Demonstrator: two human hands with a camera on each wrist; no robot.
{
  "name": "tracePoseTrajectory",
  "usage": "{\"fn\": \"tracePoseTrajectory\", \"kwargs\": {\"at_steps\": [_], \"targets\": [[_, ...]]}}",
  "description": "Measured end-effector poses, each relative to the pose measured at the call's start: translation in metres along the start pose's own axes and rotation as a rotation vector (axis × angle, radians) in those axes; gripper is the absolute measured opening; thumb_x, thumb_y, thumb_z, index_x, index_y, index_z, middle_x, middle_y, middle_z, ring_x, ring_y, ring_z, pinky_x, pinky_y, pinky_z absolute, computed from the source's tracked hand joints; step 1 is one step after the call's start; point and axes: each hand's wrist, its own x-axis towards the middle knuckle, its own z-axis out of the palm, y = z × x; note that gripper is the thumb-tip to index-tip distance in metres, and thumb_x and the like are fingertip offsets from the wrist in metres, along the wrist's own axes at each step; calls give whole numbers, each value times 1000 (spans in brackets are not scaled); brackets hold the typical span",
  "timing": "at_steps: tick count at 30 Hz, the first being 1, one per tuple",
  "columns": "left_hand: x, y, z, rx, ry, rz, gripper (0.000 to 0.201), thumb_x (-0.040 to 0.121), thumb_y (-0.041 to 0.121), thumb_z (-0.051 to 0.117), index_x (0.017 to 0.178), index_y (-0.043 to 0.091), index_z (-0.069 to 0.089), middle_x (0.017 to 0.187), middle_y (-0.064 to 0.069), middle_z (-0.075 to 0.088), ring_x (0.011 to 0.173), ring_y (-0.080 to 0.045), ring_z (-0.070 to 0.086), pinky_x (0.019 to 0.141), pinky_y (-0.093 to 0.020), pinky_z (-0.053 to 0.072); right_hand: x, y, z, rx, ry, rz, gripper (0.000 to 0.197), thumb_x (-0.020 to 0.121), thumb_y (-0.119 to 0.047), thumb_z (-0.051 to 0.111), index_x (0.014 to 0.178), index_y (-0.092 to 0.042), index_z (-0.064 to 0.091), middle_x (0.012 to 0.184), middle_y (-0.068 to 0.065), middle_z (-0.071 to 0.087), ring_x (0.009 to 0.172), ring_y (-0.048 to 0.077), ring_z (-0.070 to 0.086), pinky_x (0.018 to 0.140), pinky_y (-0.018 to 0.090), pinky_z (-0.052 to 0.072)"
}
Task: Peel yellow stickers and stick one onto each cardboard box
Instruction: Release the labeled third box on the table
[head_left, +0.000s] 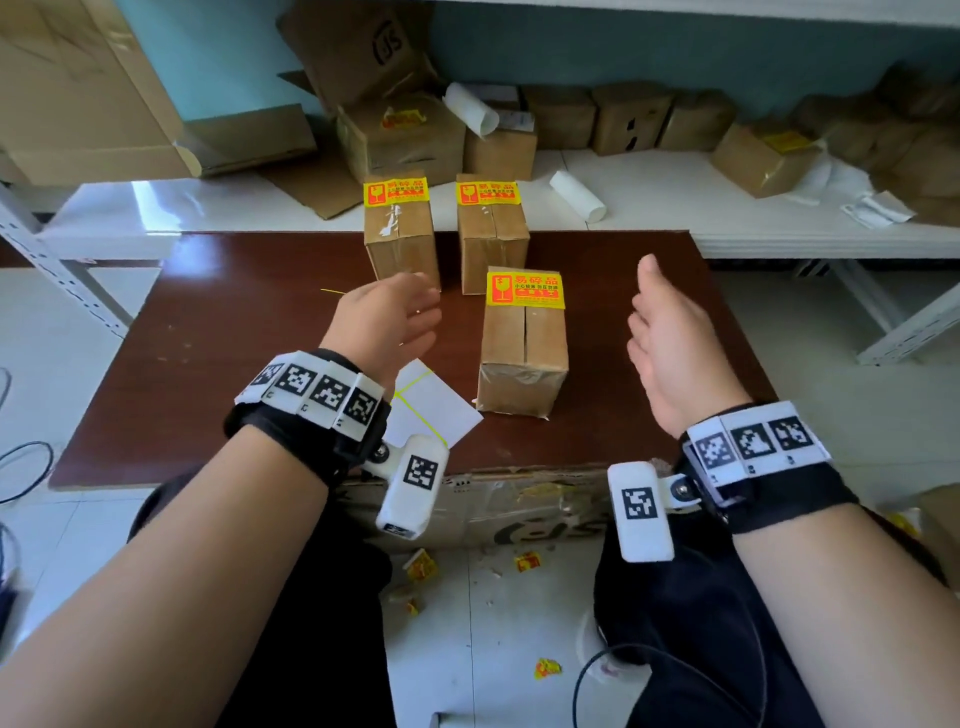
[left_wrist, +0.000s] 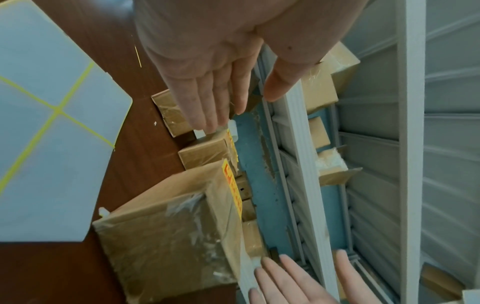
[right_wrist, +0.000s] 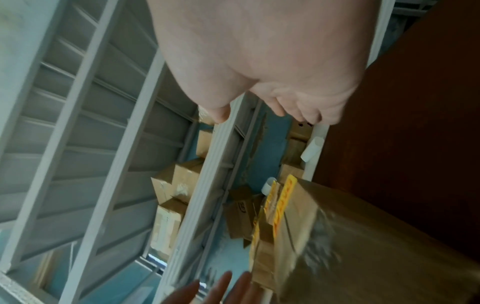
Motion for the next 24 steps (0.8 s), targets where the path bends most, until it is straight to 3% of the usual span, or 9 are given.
{"fn": "tracePoseTrajectory", "kwargs": {"at_steps": [3,6,9,12,16,19,20,22,24], "targets": [[-3,-5,14,211,-65,-111,43,103,48,59,125,12,65,126,-4,70,114,-22,66,102,-45,52,2,8,14,-73,-74,128,77,99,-80,48,153,-25,52,156,23,53,156,42,40,130,61,31],[-18,-4,35,260,-274,-274,64,101,68,49,127,12,64,126,-5,71,116,-23,67,106,-45,50,-1,15,33,-101,-241,194,71,102,-80,38,154,-34,51,148,-1,64,144,21,54,127,56,35],[-31,1,49,181,-454,-304,67,104,69,38,115,13,72,129,-12,75,109,-22,71,103,-40,54,-3,19,42,-132,-263,138,68,94,-88,39,139,-44,63,135,-12,73,135,17,63,120,54,42],[-30,4,52,100,-520,-249,82,101,76,31,141,12,63,136,-6,72,127,-20,67,103,-41,54,-4,10,34,-58,-147,-6,64,93,-86,42,132,-43,69,129,-18,76,129,10,67,119,50,44],[-29,13,71,-23,-572,-162,92,97,81,30,162,15,38,163,-2,48,153,-21,40,129,-49,20,4,-10,18,145,-36,-93,65,97,-81,43,139,-39,69,131,-12,77,125,11,71,119,51,47],[-15,17,96,-110,-587,-141,97,96,81,32,166,15,26,173,-5,28,161,-23,21,132,-50,8,33,-21,16,227,-2,-129,78,91,-89,43,143,-36,67,137,-7,75,131,14,69,122,54,44],[-9,18,105,-126,-578,-132,94,98,78,33,167,15,24,173,-5,27,161,-22,22,132,-48,10,46,-23,15,243,8,-129,87,83,-95,46,144,-37,67,140,-7,74,134,16,66,123,55,42],[1,25,122,-133,-538,-110,79,105,64,30,166,14,26,166,-3,37,149,-16,41,122,-37,28,76,-23,12,269,18,-134,96,74,-101,49,145,-38,65,143,-5,72,137,18,64,123,56,42],[12,32,136,-155,-499,-111,69,109,54,27,165,13,29,157,2,45,135,-11,52,104,-32,38,100,-24,11,296,-19,-153,87,87,-93,42,148,-34,63,141,-1,73,134,20,67,121,55,45]]}}
